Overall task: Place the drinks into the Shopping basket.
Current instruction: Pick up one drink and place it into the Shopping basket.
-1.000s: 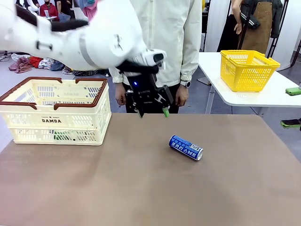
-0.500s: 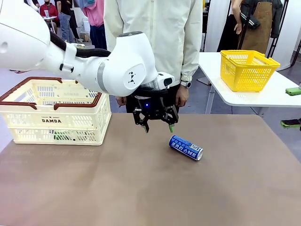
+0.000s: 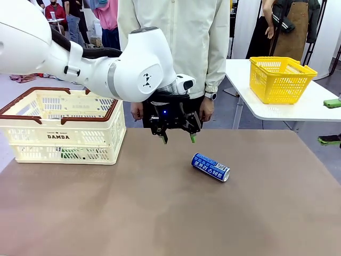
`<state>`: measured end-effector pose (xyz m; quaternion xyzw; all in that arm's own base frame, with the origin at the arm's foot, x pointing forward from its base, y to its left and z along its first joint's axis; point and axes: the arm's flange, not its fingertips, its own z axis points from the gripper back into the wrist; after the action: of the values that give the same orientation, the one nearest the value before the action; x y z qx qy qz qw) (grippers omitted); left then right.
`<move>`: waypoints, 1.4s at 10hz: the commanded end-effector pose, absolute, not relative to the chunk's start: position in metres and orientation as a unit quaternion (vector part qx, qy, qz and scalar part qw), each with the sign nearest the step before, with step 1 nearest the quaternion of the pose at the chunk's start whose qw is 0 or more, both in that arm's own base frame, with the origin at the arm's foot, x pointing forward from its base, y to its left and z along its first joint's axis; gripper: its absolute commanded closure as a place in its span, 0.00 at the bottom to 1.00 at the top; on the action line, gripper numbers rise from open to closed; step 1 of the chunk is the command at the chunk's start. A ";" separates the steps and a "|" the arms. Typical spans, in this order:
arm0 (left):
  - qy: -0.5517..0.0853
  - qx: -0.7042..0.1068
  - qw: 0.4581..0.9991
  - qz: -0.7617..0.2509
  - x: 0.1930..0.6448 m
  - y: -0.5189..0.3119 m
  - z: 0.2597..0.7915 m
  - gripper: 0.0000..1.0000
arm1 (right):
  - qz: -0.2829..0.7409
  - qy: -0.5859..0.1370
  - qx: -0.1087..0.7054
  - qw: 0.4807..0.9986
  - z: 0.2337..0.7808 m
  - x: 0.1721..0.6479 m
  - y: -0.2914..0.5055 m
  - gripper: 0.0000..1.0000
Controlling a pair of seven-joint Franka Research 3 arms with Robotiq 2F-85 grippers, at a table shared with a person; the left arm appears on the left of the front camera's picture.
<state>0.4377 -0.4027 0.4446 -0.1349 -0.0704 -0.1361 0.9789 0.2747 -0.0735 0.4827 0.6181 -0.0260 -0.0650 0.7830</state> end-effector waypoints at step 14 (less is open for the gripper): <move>-0.079 -0.027 0.462 -0.883 0.448 -0.507 0.395 0.00 | -0.064 -0.024 0.622 0.780 0.487 0.275 -0.074 0.00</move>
<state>0.4562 -0.5326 0.3879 -0.0388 -0.0880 -0.8561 0.5078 0.2747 -0.0735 0.4826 0.6181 -0.0258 -0.0651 0.7830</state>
